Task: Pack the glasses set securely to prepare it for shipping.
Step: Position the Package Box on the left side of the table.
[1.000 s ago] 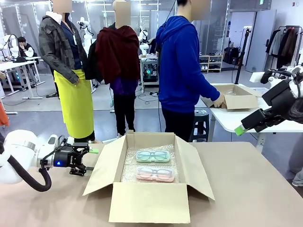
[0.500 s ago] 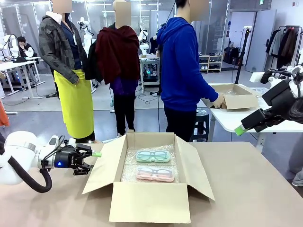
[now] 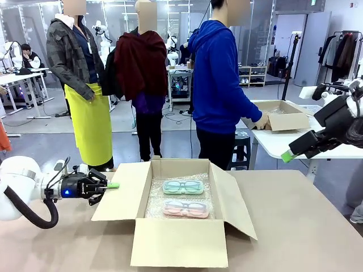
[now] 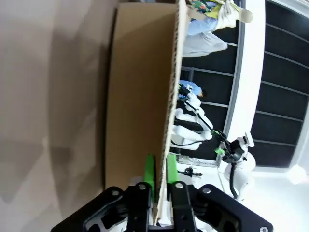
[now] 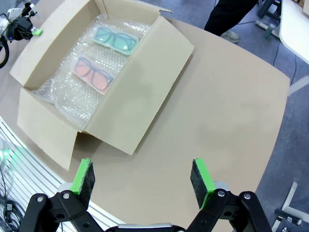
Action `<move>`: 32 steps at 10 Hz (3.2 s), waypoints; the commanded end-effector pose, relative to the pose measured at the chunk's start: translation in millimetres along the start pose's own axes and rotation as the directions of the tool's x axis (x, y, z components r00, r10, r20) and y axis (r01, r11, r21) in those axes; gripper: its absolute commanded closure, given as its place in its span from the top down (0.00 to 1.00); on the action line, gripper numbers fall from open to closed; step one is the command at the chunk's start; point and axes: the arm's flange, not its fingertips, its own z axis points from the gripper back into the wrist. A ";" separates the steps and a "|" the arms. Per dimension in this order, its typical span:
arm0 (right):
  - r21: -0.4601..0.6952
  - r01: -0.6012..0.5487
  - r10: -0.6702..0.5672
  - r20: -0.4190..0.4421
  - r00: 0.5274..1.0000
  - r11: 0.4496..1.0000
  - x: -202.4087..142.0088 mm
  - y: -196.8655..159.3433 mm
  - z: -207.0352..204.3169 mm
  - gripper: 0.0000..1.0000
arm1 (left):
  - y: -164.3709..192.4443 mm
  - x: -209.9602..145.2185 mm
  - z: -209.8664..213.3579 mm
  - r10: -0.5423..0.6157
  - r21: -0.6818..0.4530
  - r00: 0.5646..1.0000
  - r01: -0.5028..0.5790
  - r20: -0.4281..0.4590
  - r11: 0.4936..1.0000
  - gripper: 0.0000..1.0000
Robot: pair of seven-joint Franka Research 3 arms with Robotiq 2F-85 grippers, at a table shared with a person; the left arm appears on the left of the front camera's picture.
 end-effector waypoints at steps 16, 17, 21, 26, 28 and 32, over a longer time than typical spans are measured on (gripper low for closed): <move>-0.003 -0.004 0.004 0.003 1.000 1.000 -0.2 -1.4 -0.4 1.00 | 0.9 41.3 136.4 -0.175 -0.178 0.984 0.169 -0.018 0.970 0.03; -0.003 -0.004 0.004 0.003 1.000 1.000 -0.2 -1.4 -0.4 1.00 | 3.0 45.9 167.5 -0.205 -0.161 0.979 0.202 -0.001 0.966 0.03; -0.003 -0.004 0.004 0.003 1.000 1.000 -0.2 -1.4 -0.4 1.00 | 12.2 49.4 284.8 -0.234 -0.098 0.972 0.234 0.020 0.967 0.03; -0.003 -0.004 0.004 0.003 1.000 1.000 -0.2 -1.4 -0.4 1.00 | 15.6 54.1 393.1 -0.182 -0.029 0.982 0.184 0.059 0.983 0.03; -0.003 -0.004 0.004 0.003 1.000 1.000 -0.2 -1.4 -0.4 1.00 | 15.7 57.0 390.8 -0.186 -0.022 0.981 0.188 0.057 0.982 0.03; -0.003 -0.004 0.004 0.003 1.000 1.000 -0.2 -1.4 -0.4 1.00 | 20.4 47.3 392.0 -0.197 -0.003 0.977 0.198 0.088 0.980 0.03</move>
